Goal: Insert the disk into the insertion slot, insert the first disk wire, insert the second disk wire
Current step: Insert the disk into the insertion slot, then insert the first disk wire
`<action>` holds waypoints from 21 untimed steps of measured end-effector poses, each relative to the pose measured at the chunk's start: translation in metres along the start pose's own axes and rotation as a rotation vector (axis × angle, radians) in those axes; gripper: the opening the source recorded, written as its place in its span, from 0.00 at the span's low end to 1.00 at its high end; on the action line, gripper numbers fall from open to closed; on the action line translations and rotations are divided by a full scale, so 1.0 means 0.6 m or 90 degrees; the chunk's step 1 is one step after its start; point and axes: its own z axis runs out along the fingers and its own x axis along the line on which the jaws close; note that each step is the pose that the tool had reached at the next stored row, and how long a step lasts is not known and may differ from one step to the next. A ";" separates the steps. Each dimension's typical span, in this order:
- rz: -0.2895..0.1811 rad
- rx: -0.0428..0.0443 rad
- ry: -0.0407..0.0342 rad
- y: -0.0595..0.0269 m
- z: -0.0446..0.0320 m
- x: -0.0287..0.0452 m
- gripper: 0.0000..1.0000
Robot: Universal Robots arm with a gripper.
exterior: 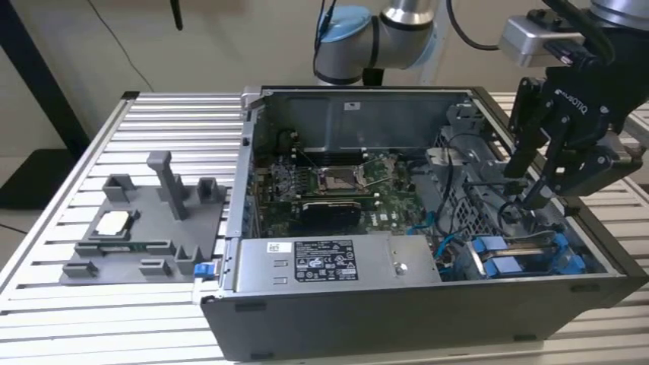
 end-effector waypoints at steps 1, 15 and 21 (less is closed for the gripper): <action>0.000 0.0001 -0.0001 0.000 0.001 -0.001 0.53; 0.000 0.0002 -0.0037 0.001 0.011 -0.006 0.53; 0.000 0.0002 -0.0038 0.001 0.011 -0.006 0.32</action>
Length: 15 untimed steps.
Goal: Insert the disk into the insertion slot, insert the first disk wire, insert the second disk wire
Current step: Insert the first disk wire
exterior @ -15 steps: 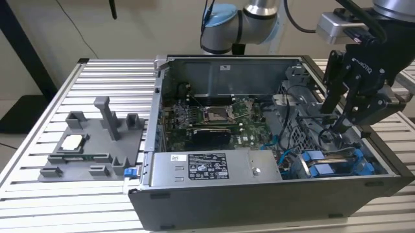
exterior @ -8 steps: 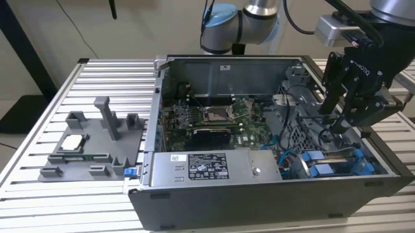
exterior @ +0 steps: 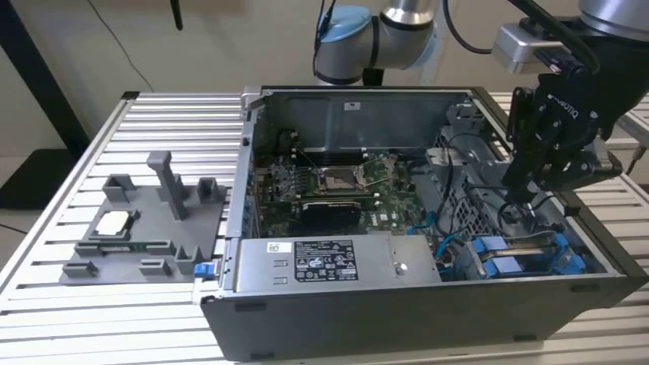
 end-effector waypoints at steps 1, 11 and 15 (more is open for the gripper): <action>0.000 0.0000 0.0000 0.000 0.000 0.000 0.32; 0.000 0.0000 -0.0003 0.000 0.000 0.000 0.19; 0.000 0.0000 -0.0005 -0.001 0.000 0.000 0.19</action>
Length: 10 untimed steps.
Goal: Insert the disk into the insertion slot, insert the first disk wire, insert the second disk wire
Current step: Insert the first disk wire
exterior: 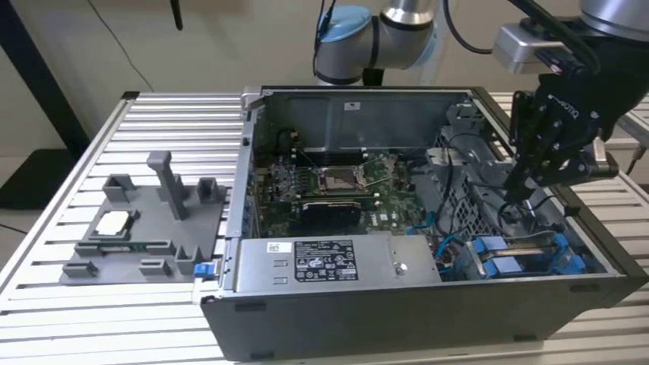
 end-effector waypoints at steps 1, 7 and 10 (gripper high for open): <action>0.000 0.0000 0.0000 -0.001 0.000 0.000 0.19; -0.006 0.0000 0.0013 -0.008 0.005 0.000 0.19; -0.014 0.0001 0.0058 -0.010 0.010 0.000 0.19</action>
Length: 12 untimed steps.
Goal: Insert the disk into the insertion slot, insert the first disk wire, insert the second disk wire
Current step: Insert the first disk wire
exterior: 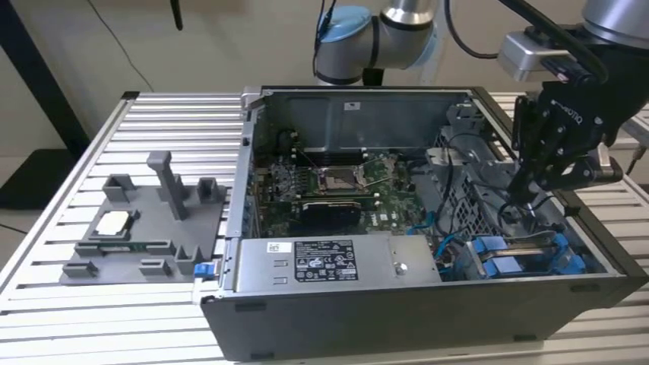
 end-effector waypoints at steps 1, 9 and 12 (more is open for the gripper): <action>-0.003 0.0000 0.0020 -0.001 0.002 0.000 0.19; -0.011 0.0001 0.0061 -0.004 0.008 0.000 0.19; -0.012 0.0002 0.0074 -0.004 0.009 0.000 0.19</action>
